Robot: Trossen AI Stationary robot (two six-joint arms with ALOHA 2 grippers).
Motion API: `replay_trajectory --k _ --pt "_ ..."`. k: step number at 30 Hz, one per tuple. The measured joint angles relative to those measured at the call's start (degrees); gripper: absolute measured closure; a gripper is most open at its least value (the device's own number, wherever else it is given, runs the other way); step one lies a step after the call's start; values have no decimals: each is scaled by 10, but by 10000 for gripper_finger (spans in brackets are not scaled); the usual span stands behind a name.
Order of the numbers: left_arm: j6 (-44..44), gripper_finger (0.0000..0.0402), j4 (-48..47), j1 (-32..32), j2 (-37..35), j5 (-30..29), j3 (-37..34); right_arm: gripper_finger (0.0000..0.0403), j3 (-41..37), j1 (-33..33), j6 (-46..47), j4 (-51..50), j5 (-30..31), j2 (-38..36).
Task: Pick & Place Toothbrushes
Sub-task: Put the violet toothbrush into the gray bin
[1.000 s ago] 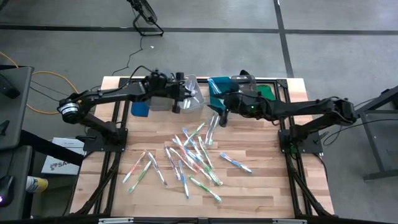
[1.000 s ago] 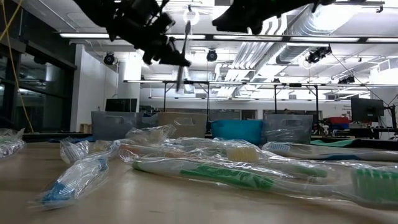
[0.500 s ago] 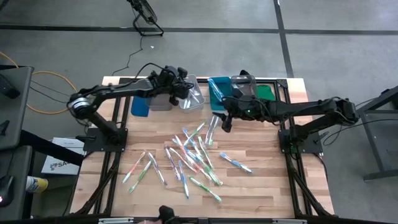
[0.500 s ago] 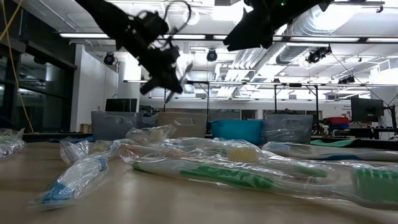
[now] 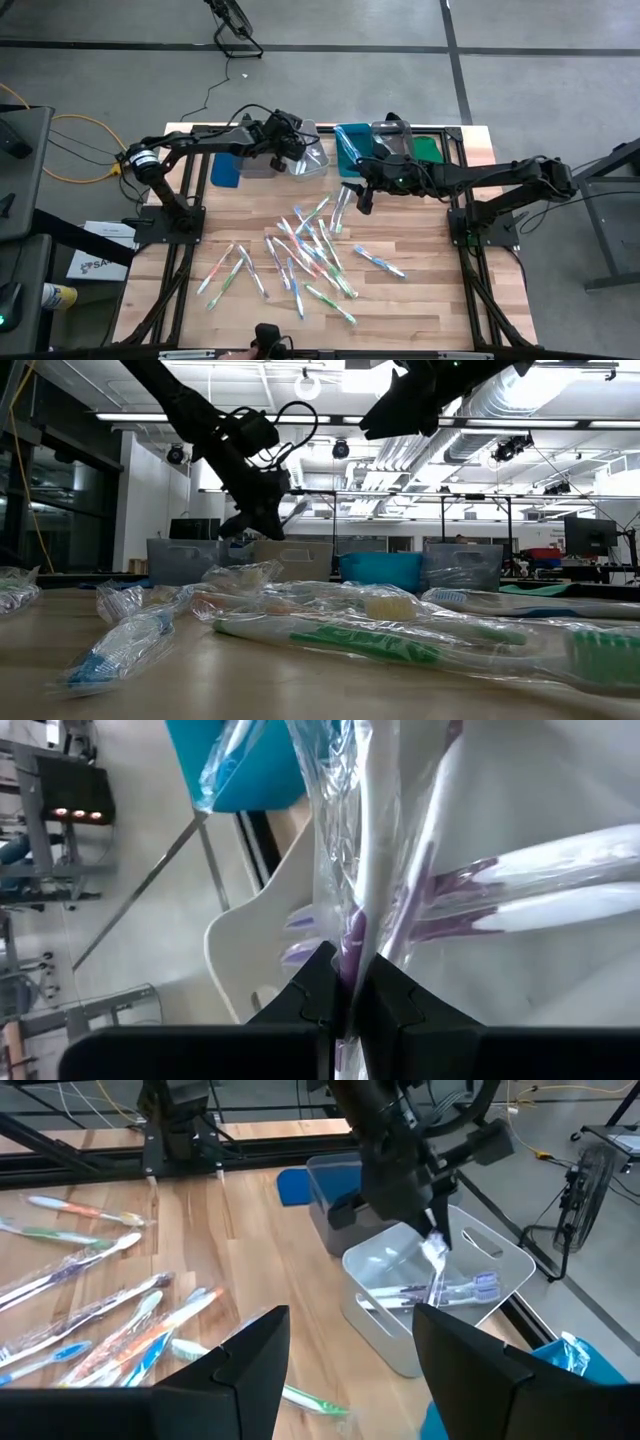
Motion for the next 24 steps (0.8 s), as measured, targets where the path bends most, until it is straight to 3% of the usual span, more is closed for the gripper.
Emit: replay_trajectory --k 9,24 --pt "20 387 6 0 0 -35 0 198 0 0 4 0 0 0" --pt "60 384 -7 0 1 -34 0 198 0 0 11 0 0 0"
